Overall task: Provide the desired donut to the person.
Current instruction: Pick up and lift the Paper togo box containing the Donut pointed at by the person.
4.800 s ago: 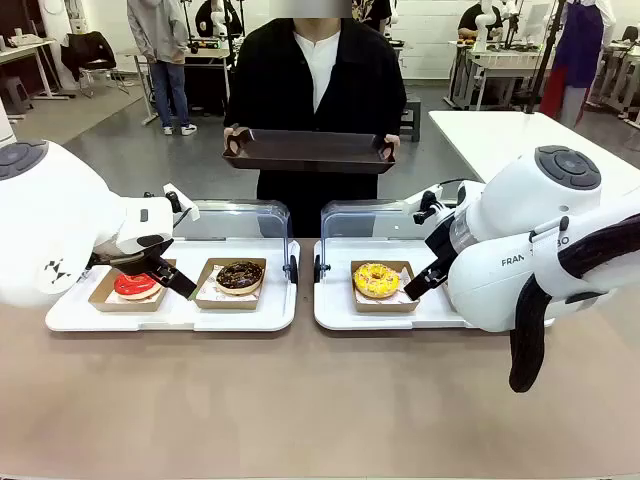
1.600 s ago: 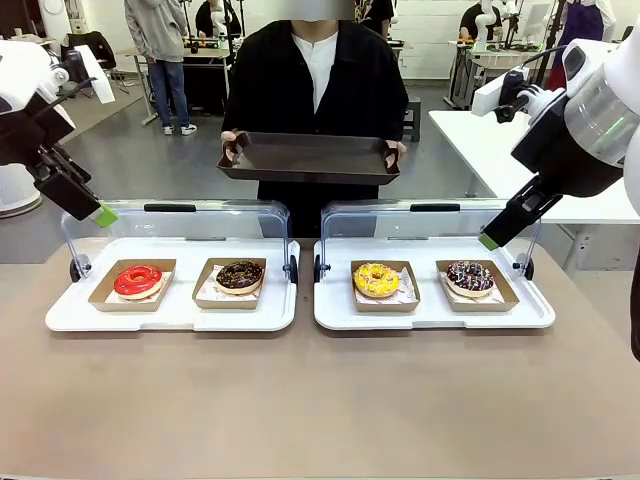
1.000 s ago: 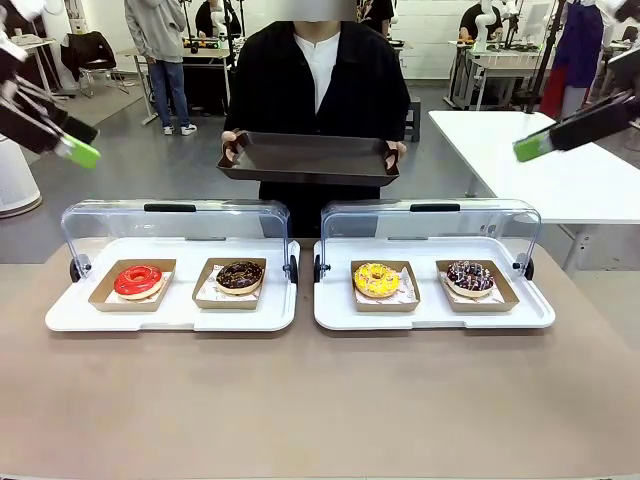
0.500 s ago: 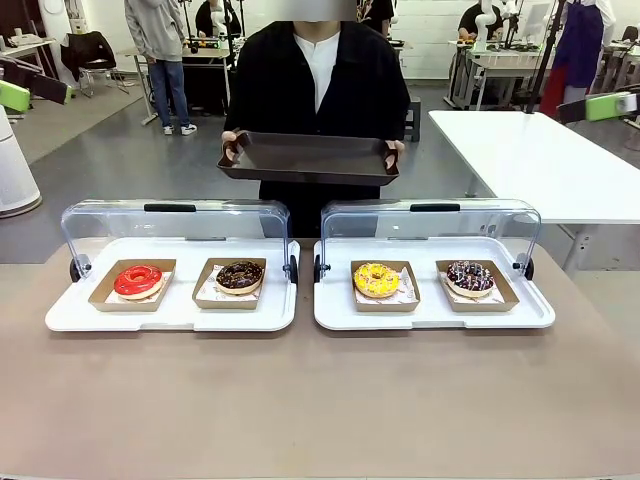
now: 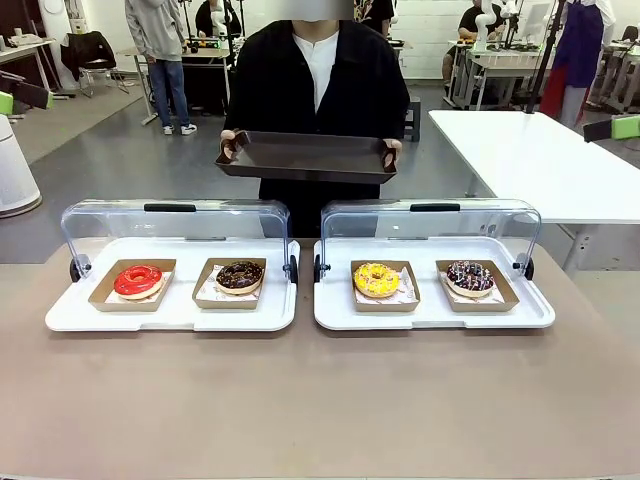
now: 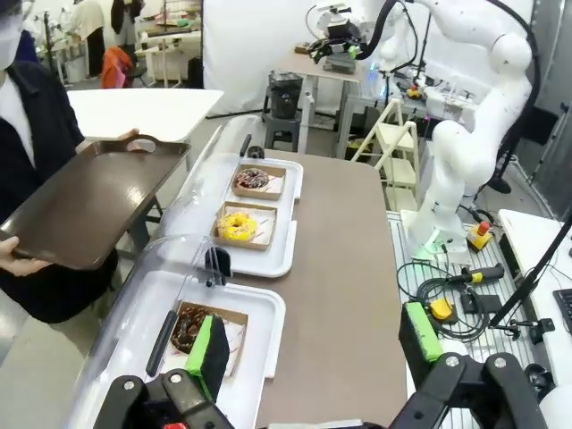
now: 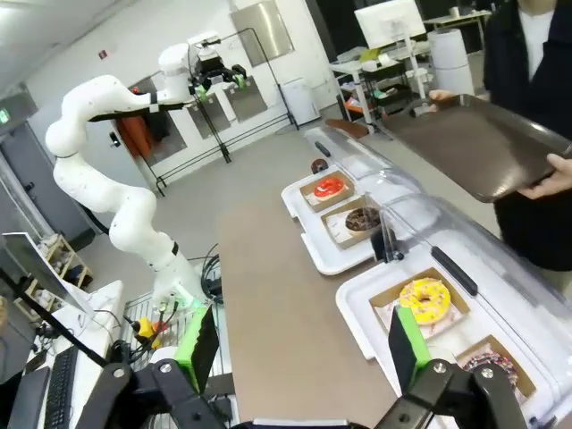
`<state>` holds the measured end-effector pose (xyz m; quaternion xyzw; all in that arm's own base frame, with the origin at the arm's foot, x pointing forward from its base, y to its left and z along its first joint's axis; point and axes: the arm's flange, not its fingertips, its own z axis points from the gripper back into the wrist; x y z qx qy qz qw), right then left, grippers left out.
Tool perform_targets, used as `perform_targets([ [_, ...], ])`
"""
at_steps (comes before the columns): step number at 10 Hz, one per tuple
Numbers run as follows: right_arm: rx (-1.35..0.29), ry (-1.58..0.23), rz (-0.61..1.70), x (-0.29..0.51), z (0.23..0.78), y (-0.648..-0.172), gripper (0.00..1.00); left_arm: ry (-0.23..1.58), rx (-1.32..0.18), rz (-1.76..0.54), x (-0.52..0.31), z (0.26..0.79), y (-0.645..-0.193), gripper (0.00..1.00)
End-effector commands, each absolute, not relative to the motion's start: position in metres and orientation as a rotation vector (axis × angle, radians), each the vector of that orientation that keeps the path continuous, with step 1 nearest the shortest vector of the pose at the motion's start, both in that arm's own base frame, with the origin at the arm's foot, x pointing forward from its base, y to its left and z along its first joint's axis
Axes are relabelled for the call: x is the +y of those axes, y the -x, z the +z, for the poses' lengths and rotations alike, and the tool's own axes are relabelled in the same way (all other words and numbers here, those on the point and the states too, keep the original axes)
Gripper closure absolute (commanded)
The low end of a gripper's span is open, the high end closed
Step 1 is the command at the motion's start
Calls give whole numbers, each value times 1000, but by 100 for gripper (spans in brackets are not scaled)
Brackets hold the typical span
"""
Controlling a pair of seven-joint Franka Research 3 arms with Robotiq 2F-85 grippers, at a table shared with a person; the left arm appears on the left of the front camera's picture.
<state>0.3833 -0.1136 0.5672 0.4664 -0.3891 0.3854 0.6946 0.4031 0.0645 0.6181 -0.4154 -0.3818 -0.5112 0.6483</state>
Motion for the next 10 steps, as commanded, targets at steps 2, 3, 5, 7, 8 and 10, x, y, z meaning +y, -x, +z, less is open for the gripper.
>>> perform_targets([
  [2, -881, -1007, 861, -119, 569, -376, 0, 866, -911, -1121, 73, 623, -394, 0],
  [3, -882, -1004, 854, -121, 568, -374, 0, 849, -920, -1089, 79, 621, -395, 0],
  [5, -875, -1000, 858, -120, 567, -373, 0, 815, -924, -1040, 91, 615, -392, 0],
  [7, -858, -997, 873, -114, 565, -377, 0, 748, -916, -996, 94, 608, -392, 0],
  [8, -843, -981, 848, -123, 570, -371, 0, 823, -900, -1050, 102, 617, -395, 0],
  [10, -843, -981, 848, -123, 570, -371, 0, 823, -900, -1050, 102, 617, -395, 0],
])
